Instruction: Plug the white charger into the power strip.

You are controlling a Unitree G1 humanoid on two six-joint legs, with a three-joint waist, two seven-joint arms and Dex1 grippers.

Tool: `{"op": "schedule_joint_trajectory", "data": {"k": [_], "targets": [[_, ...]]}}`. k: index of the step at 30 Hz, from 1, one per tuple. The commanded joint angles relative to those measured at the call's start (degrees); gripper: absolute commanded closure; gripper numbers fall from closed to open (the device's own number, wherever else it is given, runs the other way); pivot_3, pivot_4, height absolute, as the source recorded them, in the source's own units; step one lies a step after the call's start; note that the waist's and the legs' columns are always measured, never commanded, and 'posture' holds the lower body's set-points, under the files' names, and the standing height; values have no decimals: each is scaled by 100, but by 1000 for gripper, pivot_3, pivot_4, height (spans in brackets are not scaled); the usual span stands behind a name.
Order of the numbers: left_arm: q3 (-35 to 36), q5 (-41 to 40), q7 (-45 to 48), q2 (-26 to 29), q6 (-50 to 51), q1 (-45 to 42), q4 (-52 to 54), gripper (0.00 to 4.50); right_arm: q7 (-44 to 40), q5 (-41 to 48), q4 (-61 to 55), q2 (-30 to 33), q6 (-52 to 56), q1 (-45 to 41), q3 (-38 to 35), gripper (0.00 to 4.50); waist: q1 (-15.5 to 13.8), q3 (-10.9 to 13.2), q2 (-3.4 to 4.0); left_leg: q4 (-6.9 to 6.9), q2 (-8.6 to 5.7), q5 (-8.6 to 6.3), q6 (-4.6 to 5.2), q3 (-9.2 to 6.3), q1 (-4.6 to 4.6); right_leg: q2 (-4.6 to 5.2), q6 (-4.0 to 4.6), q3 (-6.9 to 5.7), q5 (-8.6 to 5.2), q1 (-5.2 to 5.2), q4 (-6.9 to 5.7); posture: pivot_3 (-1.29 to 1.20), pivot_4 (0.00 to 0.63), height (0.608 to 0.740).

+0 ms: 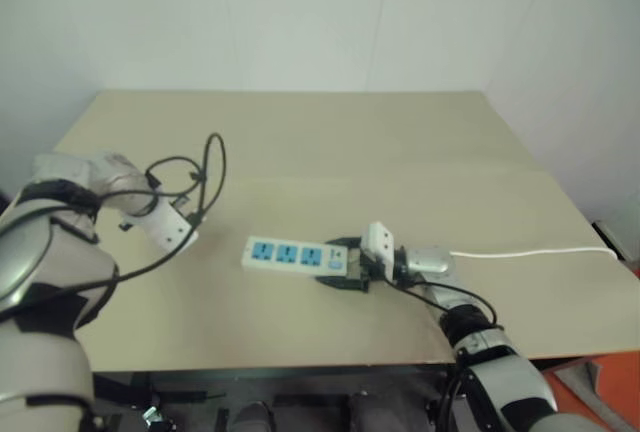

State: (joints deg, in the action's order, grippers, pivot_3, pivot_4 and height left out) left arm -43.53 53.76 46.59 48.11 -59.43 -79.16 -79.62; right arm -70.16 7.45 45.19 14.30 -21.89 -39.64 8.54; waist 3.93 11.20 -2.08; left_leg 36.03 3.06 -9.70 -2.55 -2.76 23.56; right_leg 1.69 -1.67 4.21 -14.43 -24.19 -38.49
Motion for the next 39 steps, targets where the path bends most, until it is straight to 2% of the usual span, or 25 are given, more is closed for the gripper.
{"op": "schedule_joint_trajectory", "data": {"k": [1,6,10,19,27,34,39], "targets": [[846,-1014,1244,87,287,-260,-55,3528,8,-138,71,100,-16,-31,54,1087,0,0,0,0,0,0,0,0,0,0,0,0,0,0,0,0,150,740],[2609,-3060,3721,-171,1496,-186,64,3528,-73,-126,213,54,-53,-151,58,1087,5,0,0,0,0,0,0,-1,1,0,0,-2,0,1,1,0,150,740],[3515,-4126,4538,-328,2758,-169,298,3528,-184,-121,306,27,-88,-197,86,1087,17,0,0,0,0,0,1,-3,0,0,0,-2,0,1,-2,0,150,740],[4652,-6297,4591,-479,5829,-47,1520,3528,-570,-76,350,-13,-48,-225,152,1087,31,0,0,7,0,0,0,-11,5,1,-1,-5,-1,1,-8,0,150,740],[5361,-7533,4396,-355,7815,1367,4120,3528,-833,-94,433,-34,-8,-242,199,1087,118,0,1,7,1,0,0,-12,-16,1,-1,-4,-2,7,-37,0,150,740],[5593,-8280,3958,-292,8839,2565,6137,3528,-956,-83,444,-45,16,-301,220,1087,153,0,1,8,0,0,0,-18,-21,1,2,-7,-2,11,-43,0,150,740],[5428,-8545,3914,-346,8920,3121,6880,3528,-1048,-96,469,-122,36,-327,277,1087,152,0,1,8,1,0,0,-18,-27,0,3,-7,-3,13,-44,0,150,740]]}}
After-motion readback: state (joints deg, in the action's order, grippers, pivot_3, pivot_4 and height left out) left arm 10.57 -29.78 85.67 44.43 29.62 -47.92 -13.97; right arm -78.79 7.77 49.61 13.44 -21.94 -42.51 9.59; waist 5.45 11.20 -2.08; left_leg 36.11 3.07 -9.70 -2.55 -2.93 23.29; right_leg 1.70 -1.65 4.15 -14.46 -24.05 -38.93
